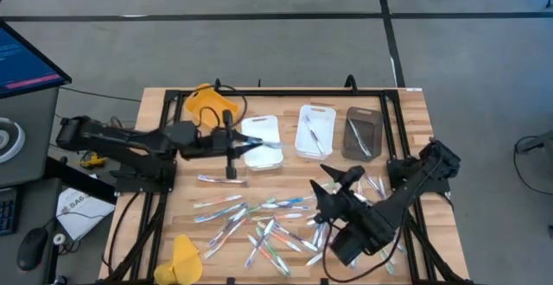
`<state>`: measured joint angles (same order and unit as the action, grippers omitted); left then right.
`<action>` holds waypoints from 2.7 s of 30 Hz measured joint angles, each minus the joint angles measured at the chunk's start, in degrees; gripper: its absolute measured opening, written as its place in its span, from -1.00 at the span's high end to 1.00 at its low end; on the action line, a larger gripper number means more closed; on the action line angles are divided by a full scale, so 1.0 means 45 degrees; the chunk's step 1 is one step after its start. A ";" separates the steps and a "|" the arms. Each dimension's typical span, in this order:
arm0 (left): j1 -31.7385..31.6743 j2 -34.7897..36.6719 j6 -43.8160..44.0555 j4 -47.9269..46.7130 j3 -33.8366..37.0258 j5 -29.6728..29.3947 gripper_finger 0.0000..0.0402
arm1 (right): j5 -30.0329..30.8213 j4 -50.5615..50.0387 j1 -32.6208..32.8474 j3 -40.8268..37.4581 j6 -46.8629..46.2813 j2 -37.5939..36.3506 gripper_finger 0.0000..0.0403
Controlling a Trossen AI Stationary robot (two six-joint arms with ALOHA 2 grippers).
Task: Pick & Place Toothbrushes
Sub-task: Put the blue toothbrush into the left white bin
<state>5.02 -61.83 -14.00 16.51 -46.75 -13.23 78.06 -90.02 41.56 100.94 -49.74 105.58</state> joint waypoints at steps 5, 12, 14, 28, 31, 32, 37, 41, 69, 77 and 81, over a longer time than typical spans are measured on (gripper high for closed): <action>-0.1040 -0.0392 0.1270 -0.2919 -0.1093 0.0588 0.92 | -0.0005 0.0001 0.0019 -0.0004 0.0044 -0.0072 -0.29; -0.2511 -0.2213 0.1916 -0.4675 -0.2580 0.2598 0.91 | -0.0016 0.0006 -0.0294 -0.0004 0.0043 -0.0083 -0.29; -0.2870 -0.2698 0.1924 -0.5301 -0.3115 0.3145 0.91 | -0.0063 0.0001 -0.0389 -0.0004 0.0039 -0.0083 -0.29; -0.5742 -0.5094 0.3220 -1.0486 -0.6954 0.6207 0.92 | -0.0781 0.0001 -0.0772 -0.0004 0.0039 -0.0083 -0.29; -0.6129 -0.5557 0.3497 -1.1139 -0.6954 0.6578 0.92 | -0.0779 0.0001 -0.0772 -0.0004 0.0039 -0.0083 -0.29; -0.6191 -0.5707 0.3521 -1.1293 -0.6954 0.6591 0.92 | -0.0781 0.0001 -0.0772 -0.0004 0.0038 -0.0083 -0.29; -0.6119 -0.6255 0.3516 -1.1441 -0.6954 0.6589 0.92 | -0.0777 0.0001 -0.0772 -0.0004 0.0039 -0.0083 -0.29; -0.6111 -0.6686 0.3555 -1.1463 -0.6959 0.6606 0.92 | -0.0778 0.0001 -0.0828 -0.0004 0.0038 -0.0083 -0.29; -0.6113 -0.7649 0.3939 -1.2225 -0.6959 0.5720 0.85 | -0.1107 0.0001 -0.1096 -0.0004 -0.0066 -0.0078 -0.29; -0.6111 -0.7639 0.3934 -1.2190 -0.6865 0.5712 0.83 | -0.1397 0.0001 -0.1265 -0.0004 -0.0061 -0.0075 -0.29; -0.6147 -0.7634 0.3936 -1.1981 -0.6172 0.5712 0.83 | -0.1401 0.0004 -0.1355 -0.0004 -0.0063 -0.0073 -0.29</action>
<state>-22.64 -96.18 3.72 -37.40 -74.52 12.47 71.76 -90.00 35.46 100.92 -50.02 105.25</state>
